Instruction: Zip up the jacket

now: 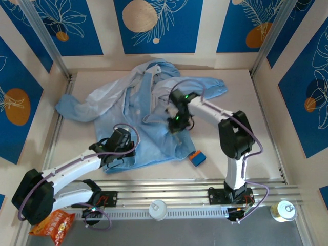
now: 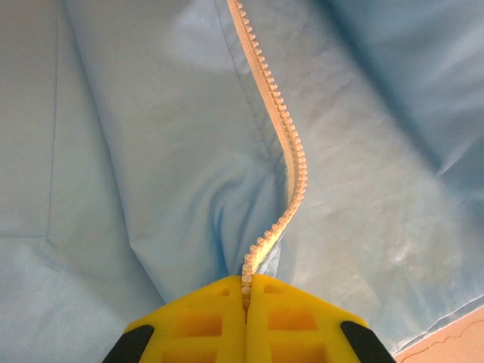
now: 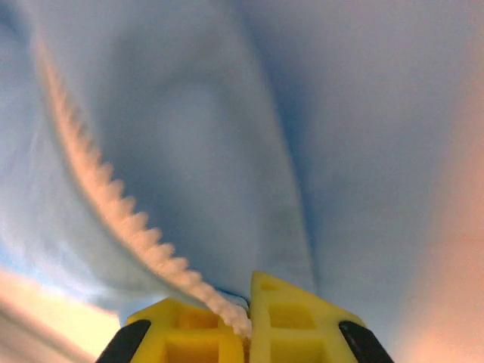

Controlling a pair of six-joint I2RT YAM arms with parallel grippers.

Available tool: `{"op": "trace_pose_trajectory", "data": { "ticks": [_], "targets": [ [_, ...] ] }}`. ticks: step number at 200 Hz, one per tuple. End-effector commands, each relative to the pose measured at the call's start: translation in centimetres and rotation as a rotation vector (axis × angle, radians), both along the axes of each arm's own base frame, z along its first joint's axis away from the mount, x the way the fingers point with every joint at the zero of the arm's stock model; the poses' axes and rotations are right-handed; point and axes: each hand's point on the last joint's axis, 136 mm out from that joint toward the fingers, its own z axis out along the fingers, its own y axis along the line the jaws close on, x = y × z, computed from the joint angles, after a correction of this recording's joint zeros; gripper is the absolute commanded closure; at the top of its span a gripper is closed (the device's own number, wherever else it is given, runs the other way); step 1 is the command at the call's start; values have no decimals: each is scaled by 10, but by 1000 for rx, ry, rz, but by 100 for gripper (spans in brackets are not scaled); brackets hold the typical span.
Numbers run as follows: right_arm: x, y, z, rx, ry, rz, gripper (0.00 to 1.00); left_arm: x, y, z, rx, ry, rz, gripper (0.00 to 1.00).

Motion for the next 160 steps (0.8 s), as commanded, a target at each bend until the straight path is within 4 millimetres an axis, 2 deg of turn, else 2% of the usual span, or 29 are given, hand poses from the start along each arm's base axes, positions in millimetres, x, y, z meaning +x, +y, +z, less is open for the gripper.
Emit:
{"op": "trace_pose_trajectory", "data": {
  "ticks": [1,10,21,30,36,46,56,68,77,91,103,114,121,160],
  "targets": [
    [48,-104,64,-391,-184,-103,100,4,2,6,14,6,6,100],
    [61,-112,85,-454,-238,-106,100,4,4,6,19,12,6,100],
    [65,-106,97,-501,-263,-88,100,2,4,6,26,19,3,100],
    [61,-91,95,-525,-257,-57,100,1,7,4,33,24,6,100],
    [56,-77,86,-533,-242,-25,100,0,8,4,38,26,8,100],
    [40,-45,64,-536,-202,37,100,-3,12,1,45,30,19,100],
    [18,-7,33,-515,-136,99,100,-6,16,-1,50,36,34,100],
    [-22,50,-2,-383,-5,162,99,-10,22,-3,56,42,54,100],
    [-57,95,-17,-226,103,193,97,-13,27,-4,61,45,70,100],
    [-99,152,-11,50,222,206,90,-18,32,-4,66,46,85,100],
    [-120,182,8,263,305,206,81,-21,36,-4,71,46,94,100],
    [-130,192,27,403,359,207,66,-23,40,-4,72,45,102,100],
    [-131,192,36,451,375,198,60,-24,41,-3,72,43,104,100],
    [-124,163,63,605,437,123,54,-22,42,0,75,31,96,100]
  ]
}}
